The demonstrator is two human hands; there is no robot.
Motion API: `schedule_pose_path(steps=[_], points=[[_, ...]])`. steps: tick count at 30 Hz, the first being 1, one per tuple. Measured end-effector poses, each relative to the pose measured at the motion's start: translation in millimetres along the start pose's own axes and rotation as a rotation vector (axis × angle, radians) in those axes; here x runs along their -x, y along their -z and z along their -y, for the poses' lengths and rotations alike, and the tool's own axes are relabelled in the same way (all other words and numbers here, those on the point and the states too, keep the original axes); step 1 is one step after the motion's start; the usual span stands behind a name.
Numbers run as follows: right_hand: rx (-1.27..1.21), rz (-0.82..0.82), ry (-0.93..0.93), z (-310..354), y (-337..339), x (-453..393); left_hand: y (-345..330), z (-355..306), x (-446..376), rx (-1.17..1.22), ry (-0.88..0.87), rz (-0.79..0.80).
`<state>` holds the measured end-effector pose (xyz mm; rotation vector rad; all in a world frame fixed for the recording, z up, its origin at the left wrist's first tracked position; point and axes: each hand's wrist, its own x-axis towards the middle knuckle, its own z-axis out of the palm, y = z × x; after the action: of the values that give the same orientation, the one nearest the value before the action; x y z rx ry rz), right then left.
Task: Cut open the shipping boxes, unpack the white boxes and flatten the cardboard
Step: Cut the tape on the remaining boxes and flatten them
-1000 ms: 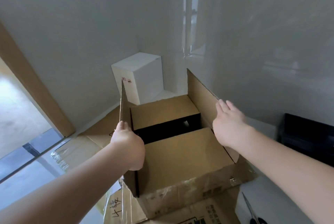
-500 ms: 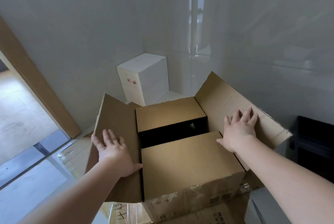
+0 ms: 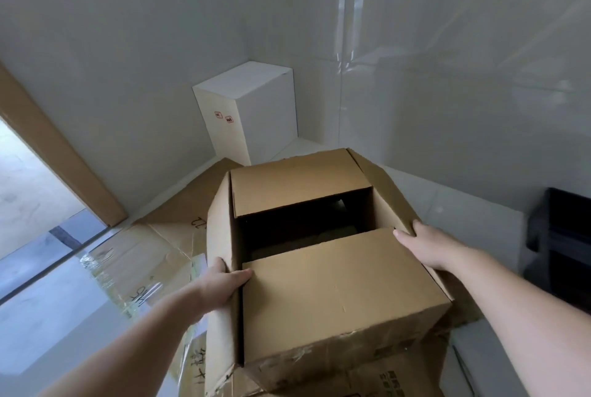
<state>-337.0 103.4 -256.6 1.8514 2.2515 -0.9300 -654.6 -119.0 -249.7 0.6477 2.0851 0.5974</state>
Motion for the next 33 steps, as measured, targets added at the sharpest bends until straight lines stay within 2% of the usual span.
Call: schedule_pose_path(steps=[3, 5, 7, 11, 12, 14, 16, 17, 18, 19, 20, 22, 23, 25, 28, 33], points=[[-0.286, 0.084, 0.067, -6, -8, -3, -14, 10, -2, 0.383, -0.055, 0.113], [-0.493, 0.164, 0.093, -9, -13, 0, -18, 12, 0, 0.486, -0.064, 0.137], [-0.548, 0.214, 0.099, -11, -12, 2, -16, 13, 5, 0.445, -0.059, 0.144], [-0.266, 0.160, 0.048, -12, -7, -3, -3, 9, 18, 0.098, 0.012, 0.213], [-0.152, 0.119, 0.023, -9, -7, -4, 0, 6, 21, -0.048, 0.037, 0.182], [0.060, -0.034, 0.058, 0, -6, 1, 7, -4, 24, -0.433, 0.020, -0.030], [0.185, -0.304, 0.257, 12, -6, 10, 10, -15, 29, -0.814, -0.192, -0.331], [0.183, -0.410, 0.403, 20, -8, 15, 9, -20, 30, -0.869, -0.343, -0.451], [0.167, -0.428, 0.531, 30, -11, 20, 9, -24, 30, -0.835, -0.491, -0.501], [0.183, -0.354, 0.624, 42, -15, 27, 7, -28, 30, -0.782, -0.616, -0.473], [0.243, -0.232, 0.671, 55, -21, 33, 4, -34, 29, -0.762, -0.697, -0.378], [0.435, -0.003, 0.624, 76, -32, 41, -3, -43, 22, -0.820, -0.710, -0.154], [0.493, 0.046, 0.594, 82, -34, 44, -7, -47, 18, -0.840, -0.669, -0.067], [0.490, -0.005, 0.611, 85, -25, 50, -11, -59, 7, -0.800, -0.575, -0.003], [0.336, -0.225, 0.681, 78, 3, 61, -6, -78, -5, -0.596, -0.482, -0.023], [0.341, -0.142, 0.548, 93, 46, 82, 0, -106, -6, -0.572, -0.506, -0.020]])
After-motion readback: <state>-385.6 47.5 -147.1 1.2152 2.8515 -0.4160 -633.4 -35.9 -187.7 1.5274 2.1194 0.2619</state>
